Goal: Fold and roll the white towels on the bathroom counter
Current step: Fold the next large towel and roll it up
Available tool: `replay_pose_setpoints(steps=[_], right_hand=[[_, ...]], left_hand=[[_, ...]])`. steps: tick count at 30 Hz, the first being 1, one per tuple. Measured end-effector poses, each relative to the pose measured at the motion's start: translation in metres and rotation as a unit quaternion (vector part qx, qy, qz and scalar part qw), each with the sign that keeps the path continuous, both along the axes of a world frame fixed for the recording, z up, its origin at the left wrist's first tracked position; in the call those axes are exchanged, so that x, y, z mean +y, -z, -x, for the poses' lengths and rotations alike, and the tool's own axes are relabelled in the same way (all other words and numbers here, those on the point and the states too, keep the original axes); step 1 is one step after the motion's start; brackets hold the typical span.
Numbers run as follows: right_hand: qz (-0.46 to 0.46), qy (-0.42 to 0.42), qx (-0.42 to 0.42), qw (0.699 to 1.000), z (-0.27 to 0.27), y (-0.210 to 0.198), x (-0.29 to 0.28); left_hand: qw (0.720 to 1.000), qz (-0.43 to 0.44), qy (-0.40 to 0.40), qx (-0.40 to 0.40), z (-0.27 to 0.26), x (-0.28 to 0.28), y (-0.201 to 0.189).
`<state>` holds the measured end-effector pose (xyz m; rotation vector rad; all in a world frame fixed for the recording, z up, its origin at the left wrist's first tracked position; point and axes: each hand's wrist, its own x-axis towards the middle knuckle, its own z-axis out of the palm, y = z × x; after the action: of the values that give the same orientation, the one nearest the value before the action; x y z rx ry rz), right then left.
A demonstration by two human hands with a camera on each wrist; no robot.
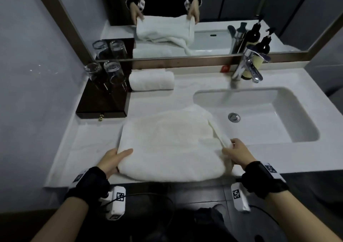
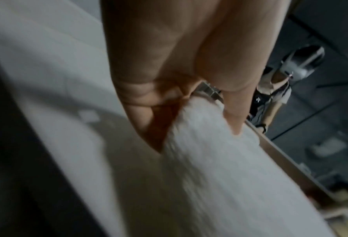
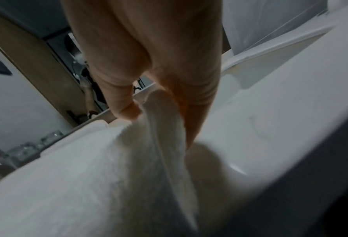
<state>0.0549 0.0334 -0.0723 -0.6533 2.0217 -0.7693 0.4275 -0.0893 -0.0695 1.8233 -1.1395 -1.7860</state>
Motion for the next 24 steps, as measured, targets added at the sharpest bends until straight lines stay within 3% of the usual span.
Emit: replay_pose_setpoints(steps=[3, 6, 9, 13, 17, 24], right_hand=[[-0.070, -0.114, 0.094, 0.987, 0.000, 0.011, 0.005], [-0.097, -0.190, 0.100, 0.972, -0.009, 0.006, 0.005], [-0.125, -0.243, 0.105, 0.956, -0.019, 0.003, -0.001], [-0.107, -0.205, 0.173, 0.957, -0.012, -0.008, -0.019], [-0.027, -0.168, 0.160, 0.972, 0.014, -0.018, -0.050], [-0.013, -0.328, 0.168, 0.929, 0.033, -0.015, -0.132]], left_hand=[[0.998, -0.029, 0.026, -0.039, -0.003, 0.005, 0.006], [0.979, 0.057, 0.138, -0.136, 0.001, 0.001, 0.007], [0.962, 0.121, 0.155, -0.190, 0.012, -0.011, 0.002], [0.928, 0.207, 0.161, -0.266, 0.033, -0.029, -0.010], [0.897, 0.252, 0.229, -0.283, 0.064, -0.046, -0.023], [0.819, 0.286, 0.338, -0.365, 0.137, -0.075, -0.025]])
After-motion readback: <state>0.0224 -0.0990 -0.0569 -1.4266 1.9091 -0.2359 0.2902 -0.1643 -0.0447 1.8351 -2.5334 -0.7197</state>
